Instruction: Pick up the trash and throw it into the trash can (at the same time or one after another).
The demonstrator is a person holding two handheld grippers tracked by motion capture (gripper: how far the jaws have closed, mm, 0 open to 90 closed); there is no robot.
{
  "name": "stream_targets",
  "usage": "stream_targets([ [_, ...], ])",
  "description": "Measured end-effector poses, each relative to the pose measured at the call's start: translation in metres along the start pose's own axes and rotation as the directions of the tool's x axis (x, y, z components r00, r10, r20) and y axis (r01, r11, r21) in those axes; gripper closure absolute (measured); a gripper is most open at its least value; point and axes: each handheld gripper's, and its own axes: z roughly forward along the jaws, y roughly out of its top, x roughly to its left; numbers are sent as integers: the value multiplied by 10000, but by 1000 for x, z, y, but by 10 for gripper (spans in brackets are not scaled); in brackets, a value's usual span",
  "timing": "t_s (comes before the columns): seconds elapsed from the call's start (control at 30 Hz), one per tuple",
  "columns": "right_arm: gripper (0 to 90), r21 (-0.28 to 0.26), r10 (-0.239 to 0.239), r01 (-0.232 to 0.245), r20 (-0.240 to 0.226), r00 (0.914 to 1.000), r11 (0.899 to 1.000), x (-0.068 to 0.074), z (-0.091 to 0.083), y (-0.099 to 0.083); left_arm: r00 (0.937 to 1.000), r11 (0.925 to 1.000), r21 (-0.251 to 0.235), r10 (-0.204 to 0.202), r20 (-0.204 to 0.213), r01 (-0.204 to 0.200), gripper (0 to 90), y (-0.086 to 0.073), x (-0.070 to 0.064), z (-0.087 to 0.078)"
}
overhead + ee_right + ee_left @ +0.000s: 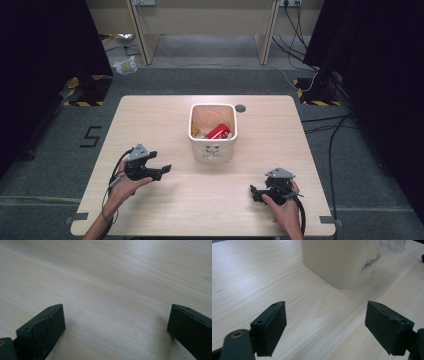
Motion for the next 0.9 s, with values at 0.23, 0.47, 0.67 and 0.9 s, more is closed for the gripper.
stream_targets([
  [0.23, 17, 5, 4, -4, 16, 10000, 10000, 0, 0, 0, 10000, 9999, 99, 28, -14, -27, 169, -8, -2, -1],
  [0.47, 17, 6, 5, -5, 16, 10000, 10000, 0, 0, 0, 9998, 9994, 310, 175, -15, -174, 169, -16, -7, -1],
  [0.67, 17, 4, 7, -7, 19, 10000, 10000, 0, 0, 0, 9997, 9988, 423, 260, 40, -261, 170, -20, -12, -1],
  [0.9, 18, 4, 6, -6, 25, 10000, 10000, 0, 0, 0, 9994, 9972, 684, 306, 153, -316, 170, -29, -17, 1],
])
